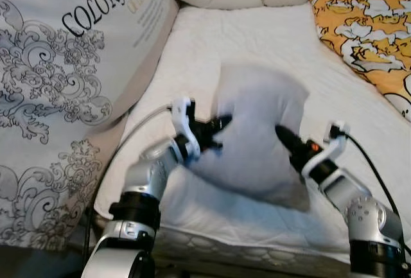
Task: Clean up the room
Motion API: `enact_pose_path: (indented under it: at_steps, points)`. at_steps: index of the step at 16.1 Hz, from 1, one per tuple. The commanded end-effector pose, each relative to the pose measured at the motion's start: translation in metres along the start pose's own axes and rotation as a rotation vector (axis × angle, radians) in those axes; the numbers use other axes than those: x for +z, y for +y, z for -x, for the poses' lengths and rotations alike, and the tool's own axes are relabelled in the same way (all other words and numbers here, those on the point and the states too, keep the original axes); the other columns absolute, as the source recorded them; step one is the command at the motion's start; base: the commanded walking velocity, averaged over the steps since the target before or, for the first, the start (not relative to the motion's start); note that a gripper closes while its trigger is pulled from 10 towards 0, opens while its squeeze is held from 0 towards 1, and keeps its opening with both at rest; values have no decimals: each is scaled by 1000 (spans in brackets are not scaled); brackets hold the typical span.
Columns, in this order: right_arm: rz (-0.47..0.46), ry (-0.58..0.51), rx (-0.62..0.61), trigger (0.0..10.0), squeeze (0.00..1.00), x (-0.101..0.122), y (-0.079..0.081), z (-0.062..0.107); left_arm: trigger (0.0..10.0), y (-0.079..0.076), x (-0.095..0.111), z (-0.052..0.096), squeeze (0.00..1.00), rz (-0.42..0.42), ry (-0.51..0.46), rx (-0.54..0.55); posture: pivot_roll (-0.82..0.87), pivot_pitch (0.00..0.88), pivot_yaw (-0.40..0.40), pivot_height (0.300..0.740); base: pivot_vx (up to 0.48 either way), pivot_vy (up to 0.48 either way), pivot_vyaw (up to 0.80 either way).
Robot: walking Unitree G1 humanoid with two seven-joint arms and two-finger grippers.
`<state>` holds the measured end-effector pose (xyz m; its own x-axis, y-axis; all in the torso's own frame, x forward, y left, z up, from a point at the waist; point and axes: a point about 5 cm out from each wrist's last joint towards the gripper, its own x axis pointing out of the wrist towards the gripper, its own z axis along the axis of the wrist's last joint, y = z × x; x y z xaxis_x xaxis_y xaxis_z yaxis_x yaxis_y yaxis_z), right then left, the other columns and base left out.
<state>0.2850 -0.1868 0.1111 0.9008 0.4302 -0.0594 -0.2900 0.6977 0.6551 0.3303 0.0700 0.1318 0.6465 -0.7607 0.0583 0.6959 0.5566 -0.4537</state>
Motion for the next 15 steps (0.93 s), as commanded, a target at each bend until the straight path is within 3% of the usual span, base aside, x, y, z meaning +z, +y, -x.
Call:
enact_pose_path:
  at_steps: [1, 2, 3, 9, 15]
  points:
    - [92, -40, 40, 4980, 0, 9, 20, -9, 0, -13, 14, -1, 0, -104, -40, -26, -32, 0, 73, 740, 0, 0, 0]
    - [151, -47, 5, 10000, 0, 9, 20, -9, 0, -11, 15, 5, 0, -182, -48, 30, -32, 0, 76, 740, 0, 0, 0]
    - [140, -61, 2, 10000, 0, 7, 20, -7, 10000, -5, 11, 8, 0, -181, -15, 111, -31, 0, 77, 740, 0, 0, 0]
    - [112, -109, -17, 10000, 0, 1, 23, 1, 10000, -10, 12, 12, 0, -292, 7, 126, -36, 0, 89, 740, 0, 96, 0]
    - [124, -81, -21, 10000, 0, -3, 24, -1, 10000, -11, 10, 12, 0, -298, 16, 133, -32, 0, 84, 740, 0, 336, 0]
